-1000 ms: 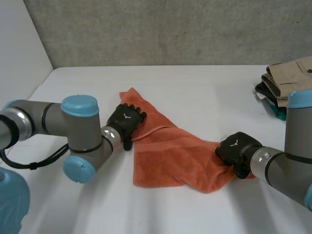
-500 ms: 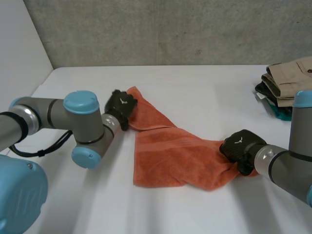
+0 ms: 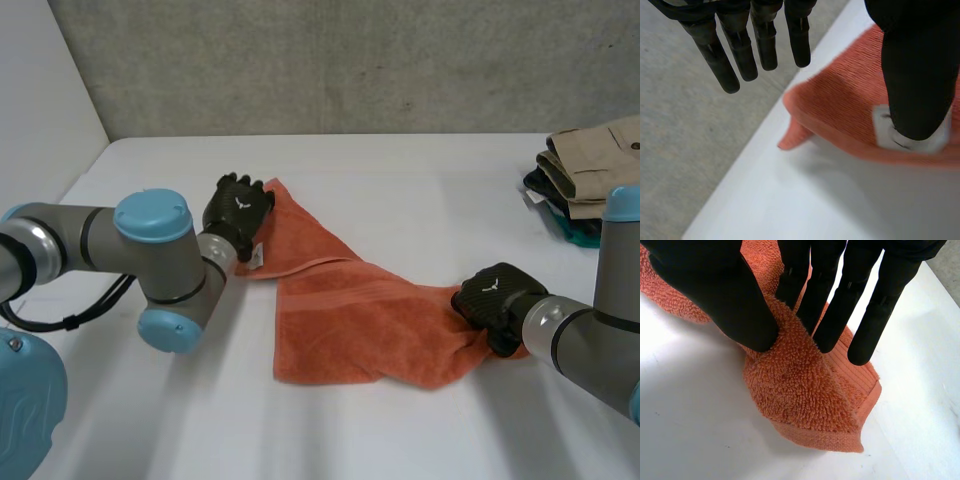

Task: Fold the laundry.

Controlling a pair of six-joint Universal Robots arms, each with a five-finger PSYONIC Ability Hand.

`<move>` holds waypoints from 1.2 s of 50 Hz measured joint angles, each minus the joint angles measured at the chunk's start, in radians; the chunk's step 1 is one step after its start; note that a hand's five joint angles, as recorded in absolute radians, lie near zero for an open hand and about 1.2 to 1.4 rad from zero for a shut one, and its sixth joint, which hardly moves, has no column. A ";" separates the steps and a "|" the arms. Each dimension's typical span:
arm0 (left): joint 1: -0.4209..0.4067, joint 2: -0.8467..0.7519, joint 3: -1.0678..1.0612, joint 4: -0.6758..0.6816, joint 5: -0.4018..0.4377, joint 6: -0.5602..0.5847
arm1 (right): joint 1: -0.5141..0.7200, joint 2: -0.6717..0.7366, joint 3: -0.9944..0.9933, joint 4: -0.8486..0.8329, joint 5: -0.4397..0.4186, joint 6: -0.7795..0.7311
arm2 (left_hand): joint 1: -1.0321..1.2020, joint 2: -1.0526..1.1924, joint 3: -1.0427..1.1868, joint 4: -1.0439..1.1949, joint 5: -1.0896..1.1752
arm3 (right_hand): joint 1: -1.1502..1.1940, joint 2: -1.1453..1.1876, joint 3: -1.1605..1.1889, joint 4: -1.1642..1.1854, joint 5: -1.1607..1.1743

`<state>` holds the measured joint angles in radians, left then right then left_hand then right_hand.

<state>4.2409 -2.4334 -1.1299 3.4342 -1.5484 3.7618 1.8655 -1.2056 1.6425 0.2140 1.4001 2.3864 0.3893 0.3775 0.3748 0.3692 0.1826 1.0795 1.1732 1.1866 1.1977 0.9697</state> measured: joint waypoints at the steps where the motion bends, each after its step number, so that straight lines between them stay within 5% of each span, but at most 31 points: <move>1: 0.000 0.008 -0.010 -0.014 -0.001 -0.001 | -0.001 0.000 0.000 0.000 0.000 0.000 | 0.000 0.000 0.000 -0.002 0.000 | 0.000 0.000 0.000 0.000 0.000; 21: 0.000 0.187 -0.218 -0.128 0.032 -0.246 | -0.001 0.017 0.006 -0.016 0.003 -0.005 | -0.015 -0.005 -0.007 0.004 0.025 | 0.000 0.000 0.000 0.000 0.000; 31: 0.001 0.073 -0.138 -0.133 0.050 -0.214 | -0.001 0.023 0.005 -0.019 0.003 -0.007 | 0.089 0.093 0.099 0.106 0.121 | 0.000 0.000 0.000 0.000 0.000; 43: -0.009 -0.003 -0.021 -0.066 0.063 -0.219 | -0.006 0.019 0.002 -0.025 0.000 -0.004 | 0.743 0.750 0.747 0.761 0.765 | 0.000 0.000 0.000 0.000 0.000; 53: -0.001 -0.016 0.008 0.024 0.027 -0.225 | -0.027 0.001 -0.008 -0.025 -0.011 -0.001 | 0.757 0.816 0.814 0.826 0.803 | 0.000 0.000 0.000 0.000 0.000; 60: 0.049 0.162 -0.046 -0.007 -0.050 -0.224 | -0.068 -0.057 -0.083 -0.030 -0.046 -0.002 | 0.757 0.817 0.814 0.830 0.803 | 0.000 0.000 0.000 0.000 0.000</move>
<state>4.2900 -2.2711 -1.1758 3.4272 -1.5985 3.5377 1.7972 -1.2625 1.5596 0.1838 1.3544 2.3843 1.1463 1.1946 1.1890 1.1990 0.9859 1.0795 1.1732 1.1866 1.1978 0.9697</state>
